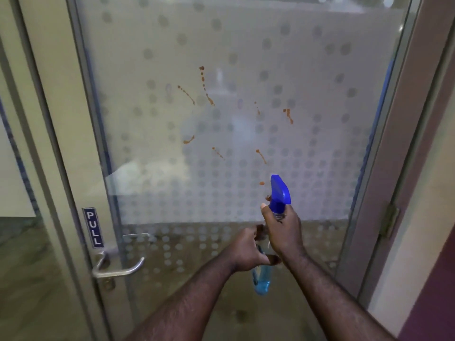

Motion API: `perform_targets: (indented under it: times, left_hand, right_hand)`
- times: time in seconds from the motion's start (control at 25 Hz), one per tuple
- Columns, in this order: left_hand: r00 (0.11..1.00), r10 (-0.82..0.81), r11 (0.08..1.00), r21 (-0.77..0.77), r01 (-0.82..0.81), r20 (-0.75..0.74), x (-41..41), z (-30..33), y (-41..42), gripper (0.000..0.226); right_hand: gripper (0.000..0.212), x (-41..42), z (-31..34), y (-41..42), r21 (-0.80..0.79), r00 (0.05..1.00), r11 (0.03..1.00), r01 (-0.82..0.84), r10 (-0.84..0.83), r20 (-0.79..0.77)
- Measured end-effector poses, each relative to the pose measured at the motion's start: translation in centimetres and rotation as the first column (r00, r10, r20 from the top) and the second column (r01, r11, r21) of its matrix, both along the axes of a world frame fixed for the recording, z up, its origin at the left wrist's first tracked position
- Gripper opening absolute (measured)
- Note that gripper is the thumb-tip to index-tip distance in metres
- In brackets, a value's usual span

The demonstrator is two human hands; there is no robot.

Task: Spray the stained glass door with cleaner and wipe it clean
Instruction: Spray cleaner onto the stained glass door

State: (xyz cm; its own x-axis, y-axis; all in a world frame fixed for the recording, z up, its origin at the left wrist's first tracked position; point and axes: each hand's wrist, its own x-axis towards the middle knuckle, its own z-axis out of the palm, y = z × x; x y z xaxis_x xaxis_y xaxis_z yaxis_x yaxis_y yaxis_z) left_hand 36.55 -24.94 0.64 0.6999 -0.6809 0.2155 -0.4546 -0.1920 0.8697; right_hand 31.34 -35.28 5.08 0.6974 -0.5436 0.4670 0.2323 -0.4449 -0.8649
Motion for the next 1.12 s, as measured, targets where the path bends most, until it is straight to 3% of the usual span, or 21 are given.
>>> perform_targets:
  times: [0.32,0.56,1.12]
  left_hand:
    - [0.993,0.115,0.993,-0.026,-0.115,-0.014,1.4,-1.7,7.4,0.048]
    - [0.979,0.203,0.976,-0.078,-0.202,0.003,2.2,-1.7,11.5,0.047]
    - [0.959,0.283,0.957,-0.070,-0.281,0.023,1.9,-1.2,17.0,0.054]
  right_hand:
    - [0.011,2.2,-0.9,7.1,-0.045,0.994,0.994,-0.101,0.100,-0.034]
    - [0.036,3.6,0.0,11.4,-0.131,0.987,0.979,-0.158,0.152,-0.053]
    - [0.014,3.9,0.4,16.6,-0.156,0.963,0.952,-0.264,0.251,-0.097]
